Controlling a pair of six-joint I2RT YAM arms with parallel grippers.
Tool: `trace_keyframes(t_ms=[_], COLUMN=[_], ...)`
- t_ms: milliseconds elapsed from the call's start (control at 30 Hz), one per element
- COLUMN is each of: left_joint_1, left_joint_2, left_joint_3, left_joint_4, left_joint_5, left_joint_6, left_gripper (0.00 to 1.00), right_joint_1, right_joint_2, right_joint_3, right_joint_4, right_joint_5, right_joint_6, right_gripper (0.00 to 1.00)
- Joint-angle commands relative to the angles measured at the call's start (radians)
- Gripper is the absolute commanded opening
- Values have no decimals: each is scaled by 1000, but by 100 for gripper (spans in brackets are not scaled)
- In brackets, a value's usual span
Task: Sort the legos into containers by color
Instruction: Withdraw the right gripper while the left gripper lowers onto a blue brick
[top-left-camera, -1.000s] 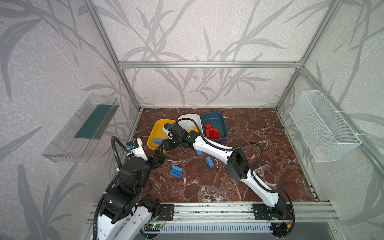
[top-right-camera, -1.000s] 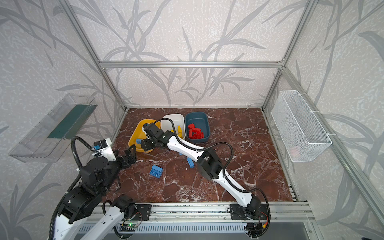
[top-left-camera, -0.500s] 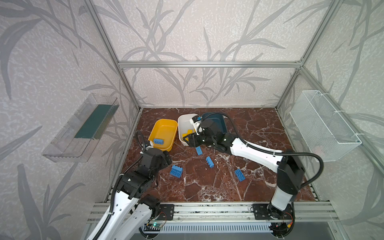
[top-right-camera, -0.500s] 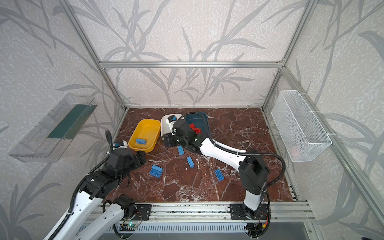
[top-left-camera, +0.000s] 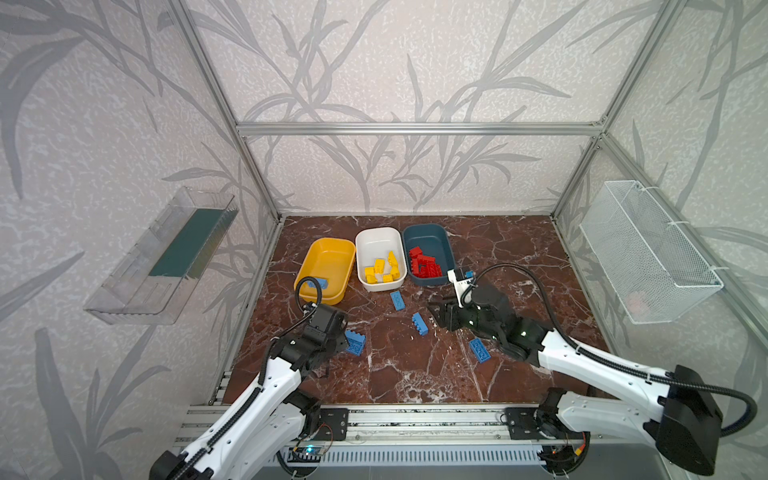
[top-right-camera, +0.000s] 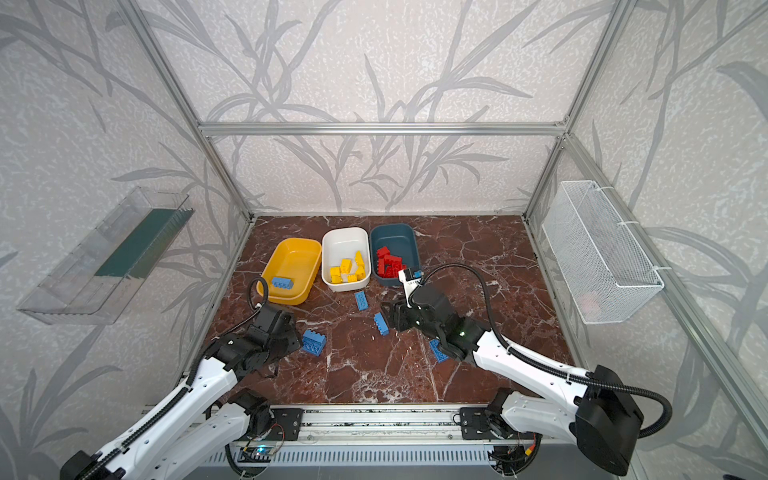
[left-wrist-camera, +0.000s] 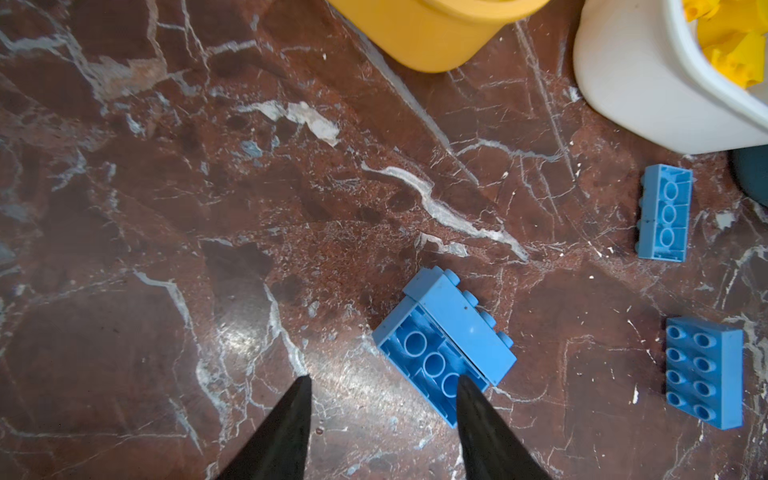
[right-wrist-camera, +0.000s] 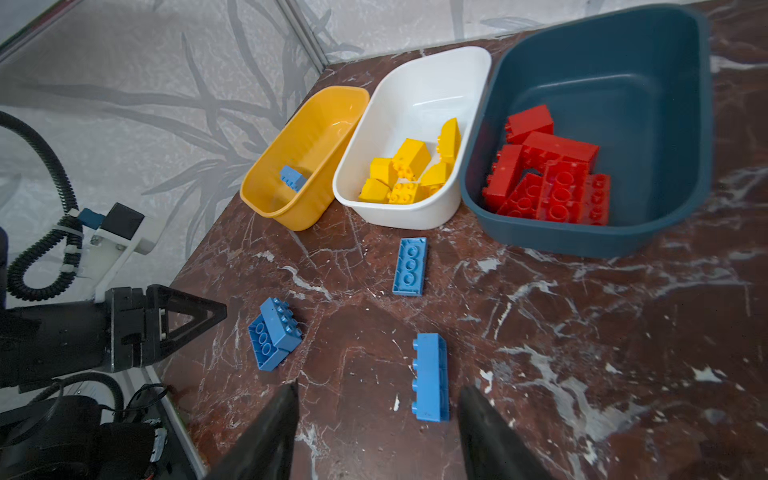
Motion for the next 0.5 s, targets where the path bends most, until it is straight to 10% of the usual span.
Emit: trace_keyframes(t_ms=[0, 467], left_joint_1=[-6, -7], left_joint_2=[69, 280], left_joint_3=[1, 17], left_joint_4=[50, 163], left_joint_5=[27, 62], left_joint_6=[-18, -17], left_gripper=[55, 59], right_joint_1=[-20, -111], right_joint_2=[-55, -72], right_joint_3=[-63, -172], right_joint_4=[33, 64], right_joint_5=[38, 0], right_joint_6=[30, 44], right_gripper=[62, 62])
